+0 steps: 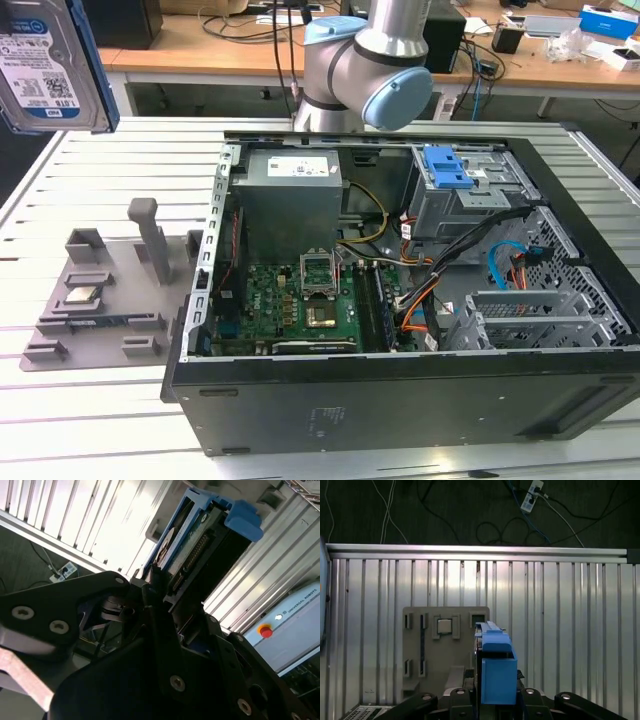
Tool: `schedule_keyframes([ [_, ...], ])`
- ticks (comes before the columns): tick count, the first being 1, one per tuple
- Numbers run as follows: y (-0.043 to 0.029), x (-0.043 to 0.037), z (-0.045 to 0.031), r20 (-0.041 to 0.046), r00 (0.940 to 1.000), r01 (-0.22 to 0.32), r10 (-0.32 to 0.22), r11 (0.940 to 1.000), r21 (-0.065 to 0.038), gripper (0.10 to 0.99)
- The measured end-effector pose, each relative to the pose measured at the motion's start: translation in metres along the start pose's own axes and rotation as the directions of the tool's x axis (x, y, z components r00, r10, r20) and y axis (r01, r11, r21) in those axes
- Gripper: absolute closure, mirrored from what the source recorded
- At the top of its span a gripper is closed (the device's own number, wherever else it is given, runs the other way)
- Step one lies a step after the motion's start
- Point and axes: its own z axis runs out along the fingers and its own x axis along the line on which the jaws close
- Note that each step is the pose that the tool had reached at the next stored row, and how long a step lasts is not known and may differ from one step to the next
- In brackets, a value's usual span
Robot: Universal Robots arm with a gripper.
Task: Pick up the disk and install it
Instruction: 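Pick up the disk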
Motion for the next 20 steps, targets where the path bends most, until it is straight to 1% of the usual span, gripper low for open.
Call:
schedule_keyframes([
  [1, 0.0001, -0.0001, -0.0027, -0.0001, 1.0, 0.0, 0.0, 1.0, 0.0, 0.722],
  [7, 0.0006, -0.0008, -0.0131, 0.0, 1.0, 0.0, 0.0, 1.0, 0.0, 0.722],
  [16, 0.0005, -0.0008, -0.0141, 0.0, 1.0, 0.0, 0.0, 1.0, 0.0, 0.722],
  [20, -0.0073, -0.0007, -0.0145, 0.0, 1.0, 0.0, 0.0, 1.0, 0.0, 0.722],
])
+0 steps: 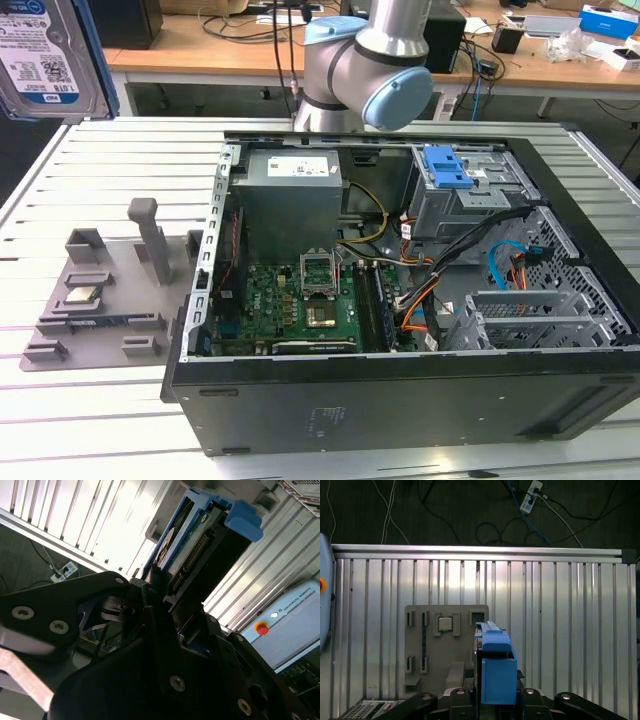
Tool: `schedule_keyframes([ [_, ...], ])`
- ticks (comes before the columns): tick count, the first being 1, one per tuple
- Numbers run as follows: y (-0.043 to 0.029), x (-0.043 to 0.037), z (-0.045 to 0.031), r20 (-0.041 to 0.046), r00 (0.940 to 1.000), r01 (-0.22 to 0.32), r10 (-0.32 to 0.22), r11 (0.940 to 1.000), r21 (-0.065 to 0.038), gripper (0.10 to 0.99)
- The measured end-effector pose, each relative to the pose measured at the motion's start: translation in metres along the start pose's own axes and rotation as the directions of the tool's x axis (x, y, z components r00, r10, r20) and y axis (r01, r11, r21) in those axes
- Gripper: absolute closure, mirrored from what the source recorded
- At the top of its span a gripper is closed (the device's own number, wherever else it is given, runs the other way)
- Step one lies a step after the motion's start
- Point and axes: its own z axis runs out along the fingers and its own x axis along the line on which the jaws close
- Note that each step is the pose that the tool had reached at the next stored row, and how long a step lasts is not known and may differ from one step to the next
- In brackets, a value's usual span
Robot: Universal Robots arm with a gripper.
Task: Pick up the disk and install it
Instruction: 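Pick up the disk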
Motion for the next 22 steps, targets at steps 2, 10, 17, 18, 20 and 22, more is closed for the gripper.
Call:
schedule_keyframes([
  [2, -0.0057, 0.0001, -0.0003, 0.0, 1.0, 0.0, 0.0, 1.0, 0.0, 0.722],
  [10, -0.0389, 0.0004, -0.0018, 0.0, 1.0, 0.0, 0.0, 1.0, 0.0, 0.722],
  [17, -0.0692, 0.0007, -0.0033, 0.0, 1.0, 0.0, 0.0, 1.0, 0.0, 0.722],
  [18, -0.0767, 0.0008, -0.0037, 0.0, 1.0, 0.0, 0.0, 1.0, 0.0, 0.722],
  [20, -0.0903, 0.0009, -0.0043, 0.0, 1.0, 0.0, 0.0, 1.0, 0.0, 0.722],
  [22, -0.0986, 0.001, -0.0048, -0.0001, 1.0, 0.0, 0.0, 1.0, 0.0, 0.722],
])
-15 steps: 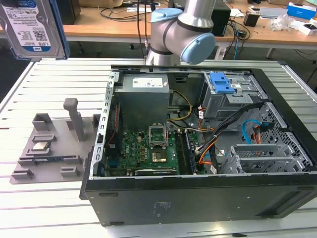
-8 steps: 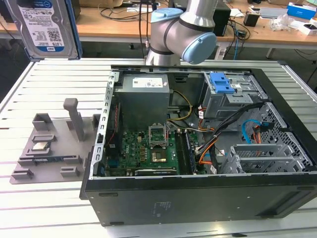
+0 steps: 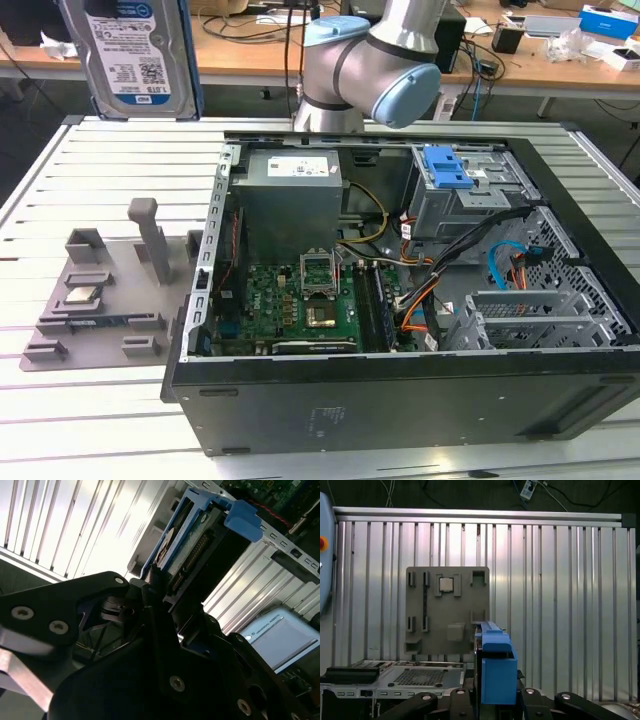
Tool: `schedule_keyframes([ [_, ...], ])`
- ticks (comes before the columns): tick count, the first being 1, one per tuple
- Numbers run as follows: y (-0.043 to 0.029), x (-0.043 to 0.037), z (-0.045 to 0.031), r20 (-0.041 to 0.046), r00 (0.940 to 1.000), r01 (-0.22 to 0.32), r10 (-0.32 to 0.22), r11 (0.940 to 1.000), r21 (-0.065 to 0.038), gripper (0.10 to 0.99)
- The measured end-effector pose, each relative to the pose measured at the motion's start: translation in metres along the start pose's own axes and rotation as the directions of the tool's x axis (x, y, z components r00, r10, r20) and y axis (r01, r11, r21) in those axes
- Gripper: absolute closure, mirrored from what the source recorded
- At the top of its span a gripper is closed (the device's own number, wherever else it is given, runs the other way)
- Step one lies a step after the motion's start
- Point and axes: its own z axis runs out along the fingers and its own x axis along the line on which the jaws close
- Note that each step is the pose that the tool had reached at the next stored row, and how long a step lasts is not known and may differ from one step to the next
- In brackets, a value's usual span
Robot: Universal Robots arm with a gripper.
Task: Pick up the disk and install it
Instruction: 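Pick up the disk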
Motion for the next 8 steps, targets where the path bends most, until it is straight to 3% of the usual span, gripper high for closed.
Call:
schedule_keyframes([
  [3, -0.0128, 0.0001, -0.0005, 0.0001, 1.0, 0.0, 0.0, 1.0, 0.0, 0.722],
  [5, -0.027, 0.0003, -0.0013, 0.0, 1.0, 0.0, 0.0, 1.0, 0.0, 0.722],
  [8, -0.0379, 0.0004, -0.0018, 0.0, 1.0, 0.0, 0.0, 1.0, 0.0, 0.722],
])
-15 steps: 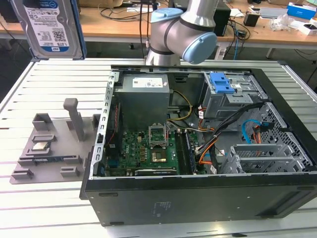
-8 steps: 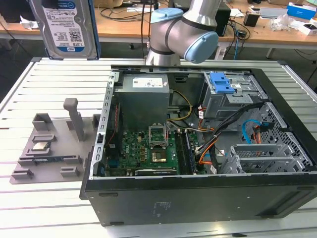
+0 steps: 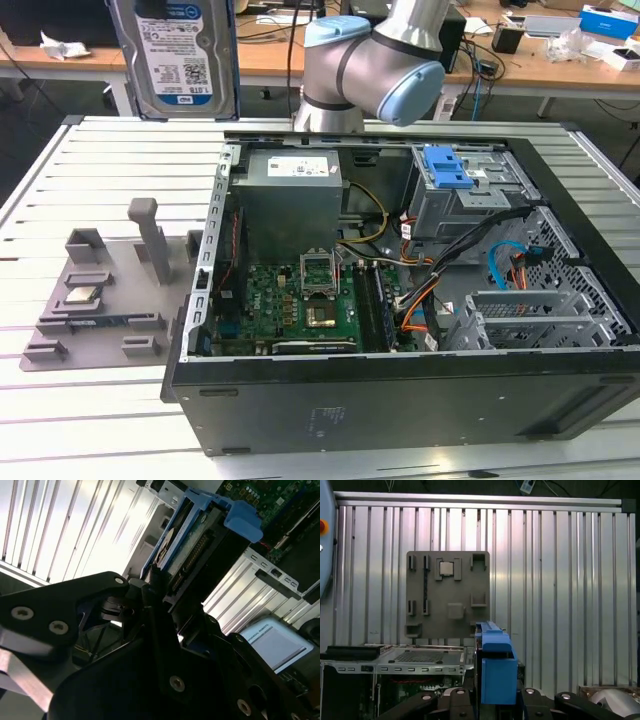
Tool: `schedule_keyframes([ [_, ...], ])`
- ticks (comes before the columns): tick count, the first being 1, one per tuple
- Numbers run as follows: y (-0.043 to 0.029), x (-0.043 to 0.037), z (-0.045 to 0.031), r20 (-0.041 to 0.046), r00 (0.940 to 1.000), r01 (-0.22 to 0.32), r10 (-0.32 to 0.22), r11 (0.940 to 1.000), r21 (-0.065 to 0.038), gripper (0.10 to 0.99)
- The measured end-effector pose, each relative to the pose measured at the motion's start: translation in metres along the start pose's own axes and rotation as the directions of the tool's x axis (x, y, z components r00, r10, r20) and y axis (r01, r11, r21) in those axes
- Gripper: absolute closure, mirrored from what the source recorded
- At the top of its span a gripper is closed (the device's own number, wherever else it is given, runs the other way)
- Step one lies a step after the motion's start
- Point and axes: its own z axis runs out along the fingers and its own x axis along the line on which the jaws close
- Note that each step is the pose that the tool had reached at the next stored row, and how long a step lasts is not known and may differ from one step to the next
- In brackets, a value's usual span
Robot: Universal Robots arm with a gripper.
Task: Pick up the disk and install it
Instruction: 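Pick up the disk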
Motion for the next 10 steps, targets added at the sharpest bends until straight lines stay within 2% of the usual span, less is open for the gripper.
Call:
schedule_keyframes([
  [2, -0.0079, 0.0001, -0.0004, 0.0, 1.0, 0.0, 0.0, 1.0, 0.0, 0.722],
  [10, -0.0308, 0.0003, -0.0015, 0.0001, 1.0, 0.0, 0.0, 1.0, 0.0, 0.722],
])
